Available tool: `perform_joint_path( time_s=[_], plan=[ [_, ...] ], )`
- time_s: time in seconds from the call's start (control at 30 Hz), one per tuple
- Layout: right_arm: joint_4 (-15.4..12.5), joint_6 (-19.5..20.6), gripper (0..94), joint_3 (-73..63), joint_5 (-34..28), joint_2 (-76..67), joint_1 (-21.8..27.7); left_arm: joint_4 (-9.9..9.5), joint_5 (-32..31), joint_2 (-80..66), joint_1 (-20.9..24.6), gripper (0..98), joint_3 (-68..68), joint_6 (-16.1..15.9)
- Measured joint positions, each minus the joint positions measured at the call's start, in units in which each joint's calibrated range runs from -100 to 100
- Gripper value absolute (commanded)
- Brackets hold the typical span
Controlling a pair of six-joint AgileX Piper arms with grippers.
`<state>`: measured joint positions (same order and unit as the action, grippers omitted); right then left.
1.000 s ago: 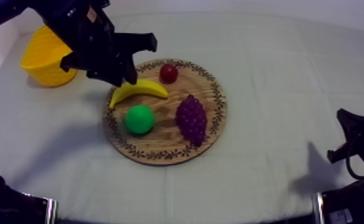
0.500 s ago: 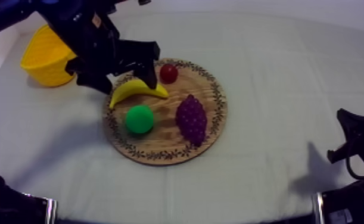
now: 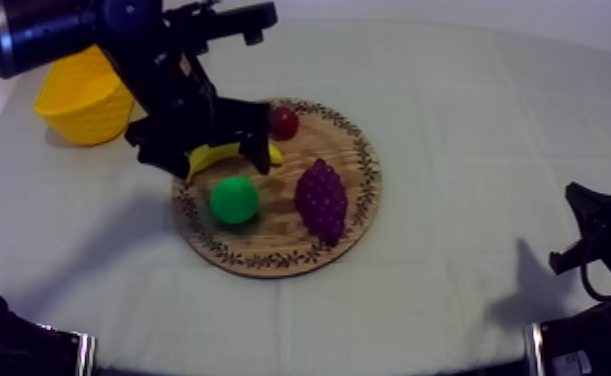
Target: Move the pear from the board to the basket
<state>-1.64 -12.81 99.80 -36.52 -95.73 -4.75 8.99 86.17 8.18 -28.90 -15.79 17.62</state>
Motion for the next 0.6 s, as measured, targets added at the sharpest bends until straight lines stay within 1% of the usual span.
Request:
perform_joint_path(
  time_s=[0.1, 0.3, 0.6],
  plan=[
    [0.0, 0.0, 0.2, 0.0, 0.0, 0.0, 0.0, 0.61, -1.9, 2.1, 0.6, 94.2, -1.5, -0.7],
    [0.0, 0.0, 0.2, 0.0, 0.0, 0.0, 0.0, 0.93, -4.9, 6.7, 1.5, 94.6, -3.6, -1.4],
    [0.0, 0.0, 0.2, 0.0, 0.0, 0.0, 0.0, 1.04, -6.3, 13.9, 1.7, 94.6, -1.1, -2.1]
  ],
)
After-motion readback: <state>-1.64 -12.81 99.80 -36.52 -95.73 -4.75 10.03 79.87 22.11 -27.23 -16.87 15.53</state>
